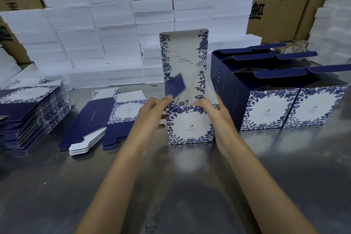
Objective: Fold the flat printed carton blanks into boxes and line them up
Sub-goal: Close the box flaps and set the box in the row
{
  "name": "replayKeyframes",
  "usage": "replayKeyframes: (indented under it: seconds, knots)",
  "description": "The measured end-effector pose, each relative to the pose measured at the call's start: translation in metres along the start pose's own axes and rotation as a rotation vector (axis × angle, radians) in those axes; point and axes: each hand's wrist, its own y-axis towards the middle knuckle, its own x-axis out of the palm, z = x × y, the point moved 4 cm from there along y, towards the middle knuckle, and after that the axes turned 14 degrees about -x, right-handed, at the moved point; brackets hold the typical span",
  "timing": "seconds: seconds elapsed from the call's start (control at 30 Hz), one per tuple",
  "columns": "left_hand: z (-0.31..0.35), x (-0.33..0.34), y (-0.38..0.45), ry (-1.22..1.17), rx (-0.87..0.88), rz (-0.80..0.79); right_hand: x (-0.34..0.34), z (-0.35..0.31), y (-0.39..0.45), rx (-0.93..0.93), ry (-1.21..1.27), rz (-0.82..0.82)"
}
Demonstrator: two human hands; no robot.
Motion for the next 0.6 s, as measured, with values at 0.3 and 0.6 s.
replayKeyframes:
  seconds: [0.3,0.6]
  knots:
    - [0.038,0.001,-0.009,0.625,0.170,0.162,-0.004,0.000,0.000,-0.005,-0.019,0.044]
    - [0.034,-0.002,0.012,0.644,0.059,0.087,-0.006,0.010,0.003,0.102,-0.114,0.056]
